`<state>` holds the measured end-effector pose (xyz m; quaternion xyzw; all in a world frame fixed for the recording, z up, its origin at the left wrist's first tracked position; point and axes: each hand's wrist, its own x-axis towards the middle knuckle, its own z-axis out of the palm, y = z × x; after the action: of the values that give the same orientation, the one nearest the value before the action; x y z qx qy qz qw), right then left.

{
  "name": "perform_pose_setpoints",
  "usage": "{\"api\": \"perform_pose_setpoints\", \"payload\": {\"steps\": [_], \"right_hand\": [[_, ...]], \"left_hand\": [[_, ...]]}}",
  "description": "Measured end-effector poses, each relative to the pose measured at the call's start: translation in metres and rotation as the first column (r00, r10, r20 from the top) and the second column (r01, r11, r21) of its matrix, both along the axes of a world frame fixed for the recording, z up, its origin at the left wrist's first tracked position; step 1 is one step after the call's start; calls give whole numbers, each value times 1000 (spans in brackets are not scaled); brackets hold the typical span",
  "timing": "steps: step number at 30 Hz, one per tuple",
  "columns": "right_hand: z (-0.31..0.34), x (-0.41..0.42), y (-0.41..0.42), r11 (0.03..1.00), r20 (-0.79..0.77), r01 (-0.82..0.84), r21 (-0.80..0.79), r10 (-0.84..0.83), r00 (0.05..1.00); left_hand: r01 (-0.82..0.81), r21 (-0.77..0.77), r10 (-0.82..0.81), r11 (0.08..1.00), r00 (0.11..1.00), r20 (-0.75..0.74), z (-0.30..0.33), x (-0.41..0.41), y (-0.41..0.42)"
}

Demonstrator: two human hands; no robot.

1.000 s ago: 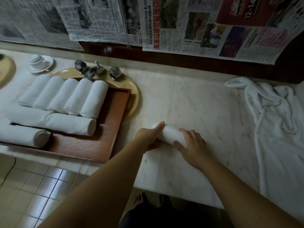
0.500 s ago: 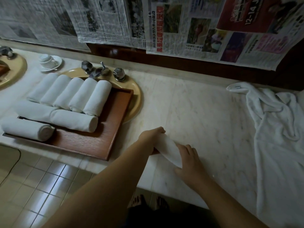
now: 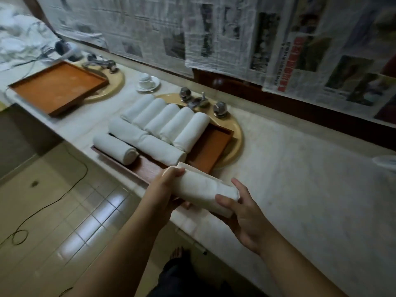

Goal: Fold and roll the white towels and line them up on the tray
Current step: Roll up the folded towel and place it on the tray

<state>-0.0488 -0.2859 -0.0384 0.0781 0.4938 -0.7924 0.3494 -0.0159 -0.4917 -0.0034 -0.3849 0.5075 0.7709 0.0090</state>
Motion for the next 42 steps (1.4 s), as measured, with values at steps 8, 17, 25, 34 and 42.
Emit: {"api": "perform_pose_setpoints", "payload": {"steps": [8, 17, 25, 34, 42], "right_hand": [[-9, -18, -114, 995, 29, -38, 96, 36, 999], [-35, -24, -202, 959, 45, 33, 283, -47, 998], [-57, -37, -226, 907, 106, 210, 366, -265, 958], [-59, -46, -246, 821, 87, 183, 542, -271, 959], [-47, -48, -239, 672, -81, 186, 717, -185, 979]], "left_hand": [[-156, -125, 159, 980, 987, 17, -20, -3, -96], [41, -448, 84, 893, 963, 255, -46, -40, -184], [139, -430, -37, 892, 971, 238, -70, -38, -218], [302, -950, -348, 84, 902, 256, -95, -12, -228], [328, -923, -492, -202, 781, 385, -107, -28, -247]]}}
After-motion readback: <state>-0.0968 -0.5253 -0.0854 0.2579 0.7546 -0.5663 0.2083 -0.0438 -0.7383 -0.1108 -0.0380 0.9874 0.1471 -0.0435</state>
